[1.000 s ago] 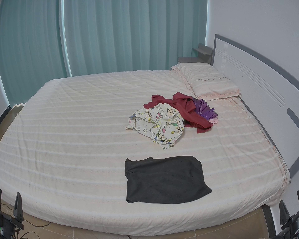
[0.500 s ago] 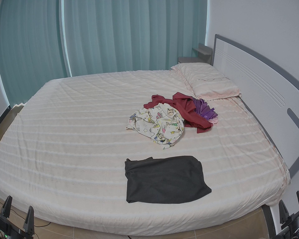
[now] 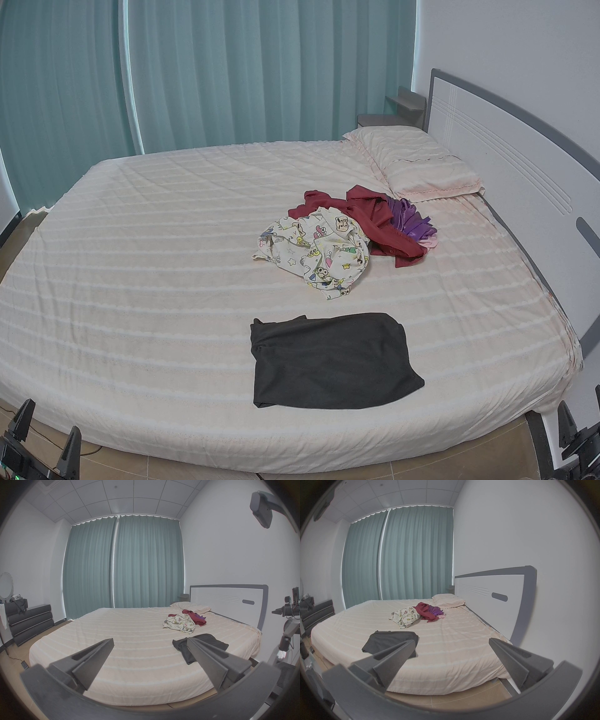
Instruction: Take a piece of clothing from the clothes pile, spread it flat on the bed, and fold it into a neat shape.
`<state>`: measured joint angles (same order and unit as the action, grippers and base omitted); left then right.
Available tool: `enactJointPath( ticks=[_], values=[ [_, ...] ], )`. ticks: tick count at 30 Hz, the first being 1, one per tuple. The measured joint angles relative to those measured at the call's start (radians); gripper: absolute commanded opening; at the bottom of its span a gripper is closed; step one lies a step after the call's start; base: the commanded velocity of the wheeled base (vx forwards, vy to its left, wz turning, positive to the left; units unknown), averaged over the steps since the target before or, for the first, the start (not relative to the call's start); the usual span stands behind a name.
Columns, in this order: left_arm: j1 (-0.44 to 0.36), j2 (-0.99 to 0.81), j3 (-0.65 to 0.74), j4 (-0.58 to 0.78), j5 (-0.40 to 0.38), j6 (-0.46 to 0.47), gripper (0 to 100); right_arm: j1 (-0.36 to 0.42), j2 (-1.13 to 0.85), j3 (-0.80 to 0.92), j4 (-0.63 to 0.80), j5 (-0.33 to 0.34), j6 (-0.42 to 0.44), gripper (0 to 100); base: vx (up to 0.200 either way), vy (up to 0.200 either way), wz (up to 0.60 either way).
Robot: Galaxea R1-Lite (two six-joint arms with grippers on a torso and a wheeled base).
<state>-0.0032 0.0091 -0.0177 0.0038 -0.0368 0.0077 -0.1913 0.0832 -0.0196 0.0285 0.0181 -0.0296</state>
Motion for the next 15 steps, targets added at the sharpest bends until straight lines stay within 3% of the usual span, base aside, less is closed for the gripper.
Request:
enactJointPath(
  ticks=[3,9,15],
  values=[
    [0.0,0.0,0.0,0.0,-0.002,0.001,100,-0.048,-0.003,0.001,0.003,0.047,-0.026,100,0.0,0.0,0.0],
    [0.0,0.0,0.0,-0.004,-0.008,0.006,100,-0.066,-0.001,0.002,0.008,0.047,-0.04,100,0.0,0.0,0.0],
    [0.0,0.0,0.0,-0.003,-0.007,0.003,100,0.102,0.007,0.002,0.008,0.028,-0.019,100,0.0,0.0,0.0]
  ],
)
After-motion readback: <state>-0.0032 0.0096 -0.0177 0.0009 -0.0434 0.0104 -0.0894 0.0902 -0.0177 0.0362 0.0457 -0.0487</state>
